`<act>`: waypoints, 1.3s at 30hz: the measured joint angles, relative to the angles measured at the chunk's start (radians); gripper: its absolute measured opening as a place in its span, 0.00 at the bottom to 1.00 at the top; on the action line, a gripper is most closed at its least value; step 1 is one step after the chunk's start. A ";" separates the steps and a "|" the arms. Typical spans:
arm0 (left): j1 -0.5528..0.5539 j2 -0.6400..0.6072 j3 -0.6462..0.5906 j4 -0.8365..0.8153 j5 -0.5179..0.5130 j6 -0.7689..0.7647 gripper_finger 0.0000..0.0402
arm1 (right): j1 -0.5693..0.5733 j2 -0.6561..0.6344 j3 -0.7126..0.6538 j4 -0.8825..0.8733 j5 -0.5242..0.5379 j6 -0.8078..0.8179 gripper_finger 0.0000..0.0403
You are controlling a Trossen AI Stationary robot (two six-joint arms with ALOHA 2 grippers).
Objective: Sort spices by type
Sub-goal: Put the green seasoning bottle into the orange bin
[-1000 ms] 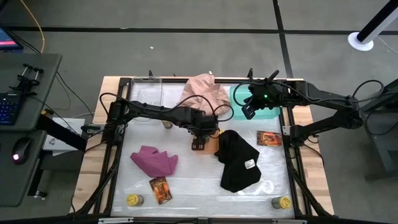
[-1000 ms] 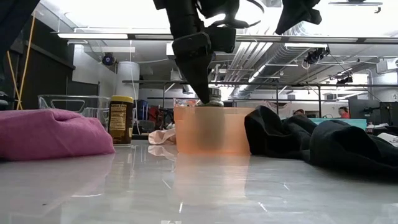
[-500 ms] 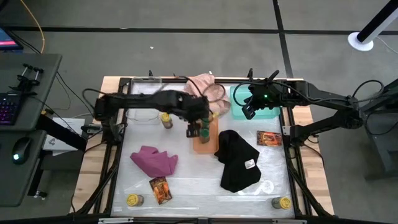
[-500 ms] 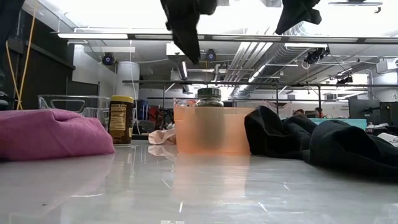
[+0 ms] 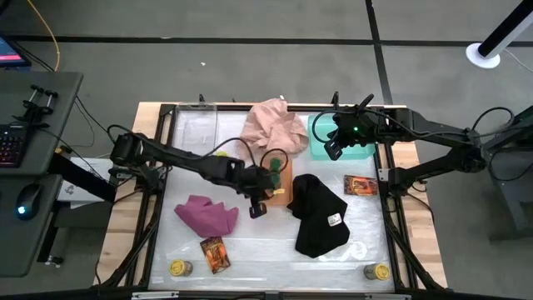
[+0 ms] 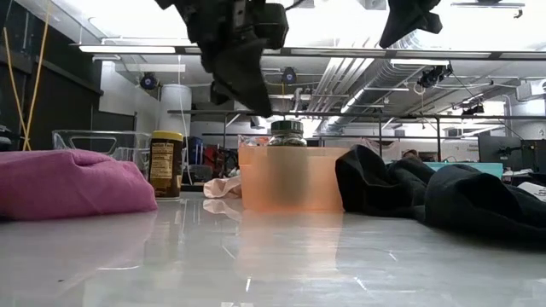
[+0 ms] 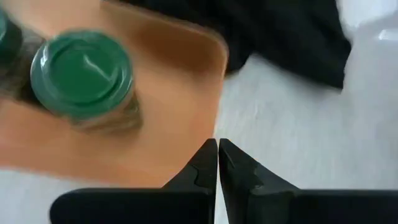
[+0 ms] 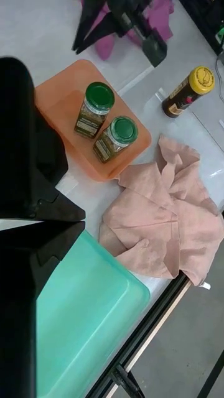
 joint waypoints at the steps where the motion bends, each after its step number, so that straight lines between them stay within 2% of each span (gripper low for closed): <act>1: -0.004 0.000 -0.013 0.022 -0.015 -0.012 0.00 | 0.000 0.000 0.000 0.000 0.000 0.000 0.00; 5: -0.004 0.006 -0.048 0.065 -0.092 -0.031 0.00 | 0.000 0.000 0.000 0.000 0.000 0.000 0.00; 10: 0.013 0.006 -0.051 0.033 -0.195 -0.007 0.00 | 0.000 0.000 0.000 0.000 0.000 0.000 0.00; 19: 0.048 0.018 -0.052 -0.022 -0.166 -0.007 0.00 | 0.000 0.000 0.000 0.001 0.000 0.000 0.00; 22: 0.061 0.025 -0.050 -0.002 -0.141 -0.007 0.00 | 0.000 0.000 0.000 0.002 0.001 0.000 0.00; 39: 0.156 0.039 -0.051 0.049 -0.152 0.090 0.00 | 0.000 0.000 0.000 0.009 0.008 0.000 0.00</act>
